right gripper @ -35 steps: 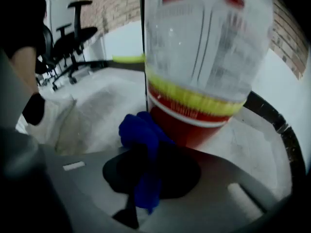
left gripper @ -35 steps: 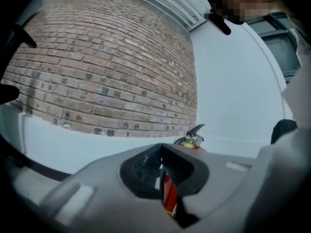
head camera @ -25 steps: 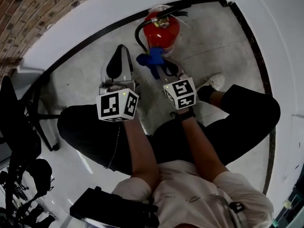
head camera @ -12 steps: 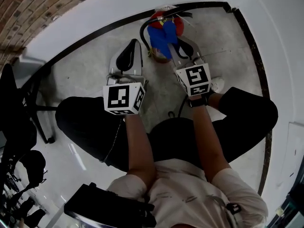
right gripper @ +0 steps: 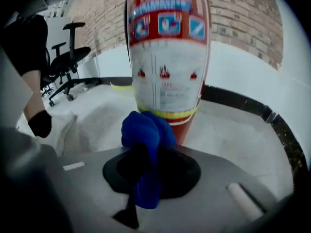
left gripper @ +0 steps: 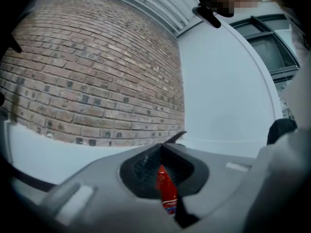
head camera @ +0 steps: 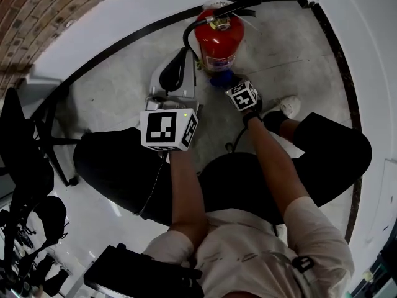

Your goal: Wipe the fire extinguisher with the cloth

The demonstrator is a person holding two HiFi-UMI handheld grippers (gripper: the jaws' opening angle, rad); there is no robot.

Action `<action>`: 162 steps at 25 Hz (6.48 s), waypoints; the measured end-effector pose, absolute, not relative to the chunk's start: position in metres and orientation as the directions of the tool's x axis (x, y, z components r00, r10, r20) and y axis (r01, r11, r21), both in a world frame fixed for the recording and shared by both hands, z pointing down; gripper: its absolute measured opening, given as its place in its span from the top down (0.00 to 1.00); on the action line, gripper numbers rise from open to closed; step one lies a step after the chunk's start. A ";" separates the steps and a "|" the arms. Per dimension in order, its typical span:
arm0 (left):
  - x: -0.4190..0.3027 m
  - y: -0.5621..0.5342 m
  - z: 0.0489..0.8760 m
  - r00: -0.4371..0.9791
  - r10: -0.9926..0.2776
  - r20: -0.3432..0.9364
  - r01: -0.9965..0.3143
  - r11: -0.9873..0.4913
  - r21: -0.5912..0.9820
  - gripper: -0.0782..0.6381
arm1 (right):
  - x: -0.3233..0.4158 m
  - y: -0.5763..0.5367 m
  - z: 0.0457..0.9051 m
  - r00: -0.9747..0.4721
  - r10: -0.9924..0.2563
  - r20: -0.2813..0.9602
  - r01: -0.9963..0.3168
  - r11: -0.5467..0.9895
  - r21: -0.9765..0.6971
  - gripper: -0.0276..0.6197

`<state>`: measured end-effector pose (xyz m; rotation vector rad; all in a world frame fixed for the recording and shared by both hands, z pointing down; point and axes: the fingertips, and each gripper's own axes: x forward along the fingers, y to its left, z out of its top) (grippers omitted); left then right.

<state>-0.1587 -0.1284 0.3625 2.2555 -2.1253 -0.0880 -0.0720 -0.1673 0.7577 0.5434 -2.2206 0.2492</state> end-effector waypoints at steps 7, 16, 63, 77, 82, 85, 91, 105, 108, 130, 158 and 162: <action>-0.175 -0.131 0.372 0.014 -0.999 0.050 -0.998 -0.010 0.070 0.89 | -0.081 -0.173 0.825 -0.442 -0.200 0.874 -0.385 0.923 0.016 0.86; -0.180 -0.129 0.383 0.013 -0.999 0.049 -0.998 -0.010 0.062 0.89 | -0.085 -0.173 0.828 -0.460 -0.119 0.880 -0.349 0.935 -0.056 0.86; -0.148 -0.153 0.370 0.085 -0.995 0.062 -0.995 -0.081 0.051 0.89 | -0.048 -0.206 0.788 -0.635 -0.526 0.566 -0.664 -0.002 -0.747 0.87; -0.194 -0.183 0.305 0.107 -0.994 -0.016 -0.994 -0.106 -0.017 0.89 | -0.026 -0.240 0.717 -0.726 -0.464 0.507 -0.551 -0.048 -0.833 0.86; -0.186 -0.186 0.278 0.168 -0.984 -0.062 -0.986 -0.168 0.000 0.89 | -0.040 -0.248 0.533 -0.867 -0.457 0.200 -0.343 0.254 -0.904 0.86; -0.179 -0.186 0.268 0.201 -0.976 -0.087 -0.979 -0.204 0.022 0.89 | -0.039 -0.232 0.452 -0.910 -0.413 -0.005 -0.129 0.296 -0.947 0.86; -0.167 -0.189 0.251 0.203 -0.972 -0.117 -0.976 -0.210 0.050 0.89 | -0.074 -0.237 0.394 -0.932 -0.344 -0.113 -0.051 0.433 -0.900 0.87; -0.163 -0.212 0.251 0.195 -0.978 -0.079 -0.979 -0.199 0.051 0.89 | -0.051 -0.259 0.602 -0.783 -0.324 0.531 -0.621 0.356 -0.699 0.87; -0.167 -0.219 0.258 0.199 -0.978 -0.056 -0.978 -0.202 0.059 0.89 | -0.048 -0.262 0.687 -0.709 -0.322 0.627 -0.700 0.223 -0.678 0.87; -0.214 -0.276 0.263 0.217 -0.975 -0.041 -0.975 -0.219 0.036 0.89 | -0.065 -0.314 0.562 -0.952 -0.301 0.061 -0.114 0.163 -0.980 0.86; -0.248 -0.315 0.288 0.215 -0.976 0.045 -0.976 -0.214 0.024 0.89 | -0.057 -0.287 0.845 -0.768 -0.180 0.615 -0.603 -0.122 -0.789 0.87; -0.260 -0.320 0.293 0.199 -0.978 0.060 -0.980 -0.198 0.023 0.89 | -0.054 -0.282 0.866 -0.709 -0.067 0.702 -0.705 0.055 -0.707 0.87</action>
